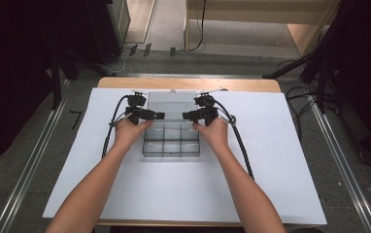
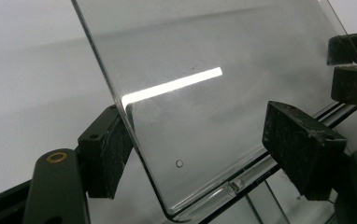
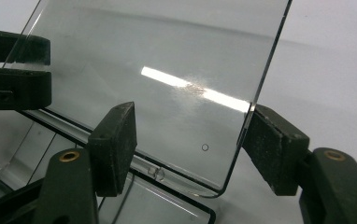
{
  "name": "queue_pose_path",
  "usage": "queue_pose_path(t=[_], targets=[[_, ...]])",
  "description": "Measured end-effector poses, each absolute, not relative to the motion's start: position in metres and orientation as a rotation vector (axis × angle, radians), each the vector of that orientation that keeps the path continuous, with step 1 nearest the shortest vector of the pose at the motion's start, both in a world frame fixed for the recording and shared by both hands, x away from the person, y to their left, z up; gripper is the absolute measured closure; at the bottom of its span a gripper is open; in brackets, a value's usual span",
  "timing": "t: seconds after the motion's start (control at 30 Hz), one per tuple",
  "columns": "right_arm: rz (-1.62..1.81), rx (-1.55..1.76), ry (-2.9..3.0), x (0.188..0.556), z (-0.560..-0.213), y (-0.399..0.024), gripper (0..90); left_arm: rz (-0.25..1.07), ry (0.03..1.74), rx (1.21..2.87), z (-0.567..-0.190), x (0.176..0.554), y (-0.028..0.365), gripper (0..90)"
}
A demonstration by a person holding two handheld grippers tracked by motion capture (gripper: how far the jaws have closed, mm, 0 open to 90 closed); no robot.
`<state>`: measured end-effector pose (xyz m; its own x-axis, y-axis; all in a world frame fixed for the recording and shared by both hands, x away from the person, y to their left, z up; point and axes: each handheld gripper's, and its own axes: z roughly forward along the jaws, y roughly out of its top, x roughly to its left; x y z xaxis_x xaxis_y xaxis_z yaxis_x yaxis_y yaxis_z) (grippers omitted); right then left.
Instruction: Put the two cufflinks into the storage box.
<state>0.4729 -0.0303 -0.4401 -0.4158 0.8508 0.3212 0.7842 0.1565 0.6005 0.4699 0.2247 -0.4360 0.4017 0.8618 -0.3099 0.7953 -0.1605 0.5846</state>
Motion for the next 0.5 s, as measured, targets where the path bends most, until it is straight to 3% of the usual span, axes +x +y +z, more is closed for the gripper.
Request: queue_pose_path(t=[0.5], targets=[[1.110,1.686,2.324,0.4751,-0.4417,-0.0320,35.4,0.106,1.444,1.964,-0.4370,0.4716,0.2249,24.5]])
